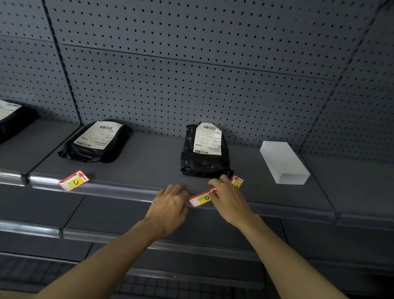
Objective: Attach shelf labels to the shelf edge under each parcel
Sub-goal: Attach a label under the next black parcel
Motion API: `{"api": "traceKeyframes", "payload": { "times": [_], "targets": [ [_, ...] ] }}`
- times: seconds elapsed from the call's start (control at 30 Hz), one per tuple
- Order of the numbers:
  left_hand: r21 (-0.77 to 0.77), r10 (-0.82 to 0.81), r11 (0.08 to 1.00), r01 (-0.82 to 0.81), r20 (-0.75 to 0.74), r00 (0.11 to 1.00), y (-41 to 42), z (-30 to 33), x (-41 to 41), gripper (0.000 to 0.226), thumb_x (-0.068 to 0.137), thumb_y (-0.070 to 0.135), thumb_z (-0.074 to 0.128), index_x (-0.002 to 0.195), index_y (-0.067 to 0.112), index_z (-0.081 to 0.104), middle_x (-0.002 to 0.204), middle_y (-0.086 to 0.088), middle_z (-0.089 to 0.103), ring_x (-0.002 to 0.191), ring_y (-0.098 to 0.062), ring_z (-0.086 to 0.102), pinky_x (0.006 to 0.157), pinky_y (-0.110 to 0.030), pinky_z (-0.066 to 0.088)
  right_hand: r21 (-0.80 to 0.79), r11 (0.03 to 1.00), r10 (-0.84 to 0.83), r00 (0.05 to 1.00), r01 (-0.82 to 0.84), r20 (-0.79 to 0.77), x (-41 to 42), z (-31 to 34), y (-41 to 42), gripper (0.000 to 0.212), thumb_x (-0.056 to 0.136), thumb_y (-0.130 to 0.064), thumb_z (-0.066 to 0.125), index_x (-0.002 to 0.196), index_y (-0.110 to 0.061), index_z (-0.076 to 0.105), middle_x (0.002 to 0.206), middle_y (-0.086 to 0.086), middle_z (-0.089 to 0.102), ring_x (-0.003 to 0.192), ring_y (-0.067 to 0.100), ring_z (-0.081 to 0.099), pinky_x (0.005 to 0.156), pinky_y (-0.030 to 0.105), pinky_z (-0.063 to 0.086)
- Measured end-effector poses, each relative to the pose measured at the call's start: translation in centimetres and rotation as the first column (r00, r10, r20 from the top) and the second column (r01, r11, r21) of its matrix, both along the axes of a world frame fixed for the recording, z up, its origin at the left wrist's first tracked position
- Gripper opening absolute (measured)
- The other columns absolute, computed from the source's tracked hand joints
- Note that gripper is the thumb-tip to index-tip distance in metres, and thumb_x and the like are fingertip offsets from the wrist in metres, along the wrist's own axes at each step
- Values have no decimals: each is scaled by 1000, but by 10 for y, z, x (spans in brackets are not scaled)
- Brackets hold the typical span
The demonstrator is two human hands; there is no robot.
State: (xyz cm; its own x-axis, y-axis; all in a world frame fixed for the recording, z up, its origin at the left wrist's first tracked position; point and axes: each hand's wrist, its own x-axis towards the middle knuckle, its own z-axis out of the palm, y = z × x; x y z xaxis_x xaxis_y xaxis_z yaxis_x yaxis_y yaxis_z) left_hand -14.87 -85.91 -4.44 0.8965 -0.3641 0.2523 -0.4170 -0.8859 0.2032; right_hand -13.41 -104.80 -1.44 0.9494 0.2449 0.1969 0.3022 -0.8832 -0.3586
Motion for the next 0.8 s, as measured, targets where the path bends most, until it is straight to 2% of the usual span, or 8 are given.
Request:
{"api": "traceKeyframes", "payload": {
  "times": [0.07,0.17,0.33,0.47,0.6,0.7,0.8],
  "targets": [
    [-19,0,1000,1,17,1000,-1,10,4,30,89,19,51,117,14,59,118,-6,58,108,-25,52,93,-37,44,-14,1000,-9,1000,10,29,-3,9,-4,26,96,-20,54,122,-12,53,113,5,50,80,20,61,69,36,55],
    [-30,3,1000,-2,39,999,-12,30,13,20,89,21,49,101,11,61,106,-8,61,99,-25,54,84,-37,47,-68,997,-26,996,31,80,-7,27,-18,20,96,-23,54,112,-12,56,109,4,51,80,16,58,66,28,49],
    [-16,25,1000,-24,47,999,-55,58,26,21,85,24,52,96,11,65,100,-8,62,98,-27,55,82,-38,47,-120,987,-87,988,102,128,-7,51,-59,17,95,-25,55,103,-11,60,104,4,54,84,20,58,66,28,45],
    [70,58,996,-57,-13,998,-98,65,39,29,87,35,54,102,13,65,107,-8,62,106,-27,53,89,-40,45,-139,982,-110,983,131,144,0,58,-98,19,93,-29,57,102,-12,61,104,4,56,89,22,58,71,32,47],
    [199,181,966,-163,-80,980,-143,55,55,41,87,49,55,109,15,64,115,-8,60,113,-27,50,94,-41,41,-180,978,-75,986,101,147,12,51,-140,21,92,-31,56,101,-13,62,104,4,59,94,22,55,77,32,43],
    [302,334,913,-275,-163,928,-170,47,67,45,89,44,54,122,14,57,129,-11,53,124,-30,43,102,-43,36,-185,981,-27,991,51,129,21,41,-166,22,91,-31,56,100,-12,63,104,5,60,95,22,54,80,33,43],
    [329,440,874,-358,-224,870,-183,40,78,45,91,39,52,128,14,52,136,-12,47,130,-30,37,104,-42,33,-165,986,24,993,-5,112,27,32,-185,23,92,-31,57,101,-12,63,103,5,61,97,22,54,81,34,44]
  ]
}}
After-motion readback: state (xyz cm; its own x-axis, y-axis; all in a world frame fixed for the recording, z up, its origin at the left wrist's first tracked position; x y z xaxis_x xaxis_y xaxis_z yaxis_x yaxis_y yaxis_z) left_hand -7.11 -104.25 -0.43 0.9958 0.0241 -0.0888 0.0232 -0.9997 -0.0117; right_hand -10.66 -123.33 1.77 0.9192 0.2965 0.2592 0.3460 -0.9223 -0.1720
